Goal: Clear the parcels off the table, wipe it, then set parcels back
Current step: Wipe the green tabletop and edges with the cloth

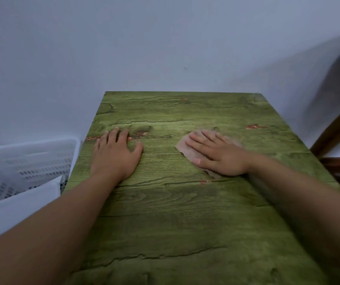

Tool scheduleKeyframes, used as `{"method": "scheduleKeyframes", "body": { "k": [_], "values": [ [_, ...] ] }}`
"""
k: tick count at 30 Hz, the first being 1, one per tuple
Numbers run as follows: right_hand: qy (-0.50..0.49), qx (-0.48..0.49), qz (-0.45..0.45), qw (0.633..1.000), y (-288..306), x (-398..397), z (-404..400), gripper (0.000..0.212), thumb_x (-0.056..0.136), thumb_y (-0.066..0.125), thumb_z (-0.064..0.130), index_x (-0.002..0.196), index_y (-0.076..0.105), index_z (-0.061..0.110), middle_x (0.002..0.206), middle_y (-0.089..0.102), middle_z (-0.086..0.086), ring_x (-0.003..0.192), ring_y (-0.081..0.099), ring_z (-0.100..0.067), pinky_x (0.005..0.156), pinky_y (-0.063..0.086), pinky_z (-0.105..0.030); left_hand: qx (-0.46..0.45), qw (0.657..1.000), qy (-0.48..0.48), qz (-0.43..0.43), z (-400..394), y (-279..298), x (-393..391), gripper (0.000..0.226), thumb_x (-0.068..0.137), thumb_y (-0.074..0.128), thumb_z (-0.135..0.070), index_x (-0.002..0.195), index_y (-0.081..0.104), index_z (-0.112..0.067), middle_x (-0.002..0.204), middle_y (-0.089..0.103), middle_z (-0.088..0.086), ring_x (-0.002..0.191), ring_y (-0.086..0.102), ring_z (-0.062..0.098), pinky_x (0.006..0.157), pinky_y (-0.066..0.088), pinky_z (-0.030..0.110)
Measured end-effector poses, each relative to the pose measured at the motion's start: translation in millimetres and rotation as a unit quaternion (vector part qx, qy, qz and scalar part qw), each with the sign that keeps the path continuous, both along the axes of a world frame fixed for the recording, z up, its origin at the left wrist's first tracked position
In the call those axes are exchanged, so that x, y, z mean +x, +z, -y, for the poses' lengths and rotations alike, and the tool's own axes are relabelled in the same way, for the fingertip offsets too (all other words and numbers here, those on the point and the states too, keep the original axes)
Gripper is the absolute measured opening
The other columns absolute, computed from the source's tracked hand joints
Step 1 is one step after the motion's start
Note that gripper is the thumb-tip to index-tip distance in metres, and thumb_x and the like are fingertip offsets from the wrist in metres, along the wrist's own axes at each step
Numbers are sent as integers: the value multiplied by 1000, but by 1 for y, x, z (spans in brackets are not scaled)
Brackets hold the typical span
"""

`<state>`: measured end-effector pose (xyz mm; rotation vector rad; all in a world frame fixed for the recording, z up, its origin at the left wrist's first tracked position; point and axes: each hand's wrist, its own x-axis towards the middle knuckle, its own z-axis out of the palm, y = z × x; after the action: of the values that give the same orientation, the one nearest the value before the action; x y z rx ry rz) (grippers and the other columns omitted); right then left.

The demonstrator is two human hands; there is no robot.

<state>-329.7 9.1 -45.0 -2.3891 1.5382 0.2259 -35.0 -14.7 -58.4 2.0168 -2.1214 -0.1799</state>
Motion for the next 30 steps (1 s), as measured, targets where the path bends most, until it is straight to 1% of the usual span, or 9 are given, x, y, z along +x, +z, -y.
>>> {"method": "scheduleKeyframes", "body": {
  "k": [1, 3, 5, 7, 12, 17, 23, 27, 30],
  "values": [
    [2, 15, 3, 1000, 5, -18, 4, 75, 87, 8, 78, 151, -12, 46, 160, -20, 16, 146, -23, -13, 117, -14, -41, 0, 1000, -2, 0, -1, 0, 0, 68, 96, 25, -61, 154, 23, -25, 162, 19, 5, 150, 11, 25, 122, 9, 43],
    [-106, 29, -26, 994, 11, -58, 15, 79, 84, 3, 81, 153, -10, 43, 162, -17, 11, 149, -17, -19, 119, -9, -46, 0, 1000, -3, 1, -1, 1, 0, 68, 96, 26, -60, 154, 23, -24, 162, 19, 5, 150, 12, 25, 122, 10, 44],
    [-263, 14, -48, 963, 7, -79, 23, 73, 92, 3, 71, 155, -10, 37, 163, -19, 6, 150, -15, -24, 119, -7, -49, -6, 1000, -4, -1, -1, 1, 1, 68, 96, 27, -60, 153, 24, -24, 161, 20, 6, 149, 13, 26, 121, 11, 44],
    [-313, -4, -40, 949, -2, -63, 21, 67, 98, 5, 63, 156, -12, 32, 163, -21, 2, 149, -18, -29, 118, -10, -50, -9, 1000, -5, 0, 0, 0, 1, 67, 96, 28, -60, 153, 25, -23, 161, 21, 6, 149, 14, 26, 121, 12, 45],
    [-116, 2, -15, 993, -3, -44, 10, 70, 93, 8, 68, 153, -13, 41, 161, -22, 13, 149, -20, -20, 119, -11, -47, -7, 1000, -2, 4, 2, -3, 0, 67, 96, 27, -60, 153, 26, -24, 161, 21, 5, 149, 15, 26, 121, 12, 44],
    [-315, -6, -35, 948, 0, -89, 63, 69, 97, 6, 67, 156, -9, 34, 164, -18, 4, 150, -16, -30, 119, -7, -55, -5, 1000, 1, 13, 5, -5, 1, 68, 96, 27, -61, 153, 26, -25, 161, 21, 5, 149, 16, 26, 121, 14, 45],
    [-154, -28, -15, 987, -1, -67, 95, 68, 97, 7, 66, 156, -7, 36, 164, -13, 8, 151, -11, -27, 118, -6, -53, -14, 1000, 3, 16, 5, -7, 1, 68, 96, 27, -63, 153, 27, -26, 161, 23, 4, 148, 18, 25, 120, 15, 45],
    [-336, -20, -21, 942, 5, -67, 129, 71, 96, 12, 62, 157, -4, 30, 165, -14, 3, 150, -14, -34, 117, -7, -60, -13, 1000, 7, 22, 7, -7, 1, 77, 90, 21, -70, 151, 30, -25, 160, 26, 5, 147, 20, 26, 120, 17, 45],
    [-253, -29, 0, 967, 0, -33, 139, 67, 99, 11, 60, 157, -4, 31, 164, -15, 7, 150, -15, -33, 118, -8, -58, -14, 1000, 16, 17, 8, -8, 1, 82, 84, 17, -72, 150, 32, -25, 159, 27, 5, 146, 22, 26, 119, 18, 45]
  ]
}}
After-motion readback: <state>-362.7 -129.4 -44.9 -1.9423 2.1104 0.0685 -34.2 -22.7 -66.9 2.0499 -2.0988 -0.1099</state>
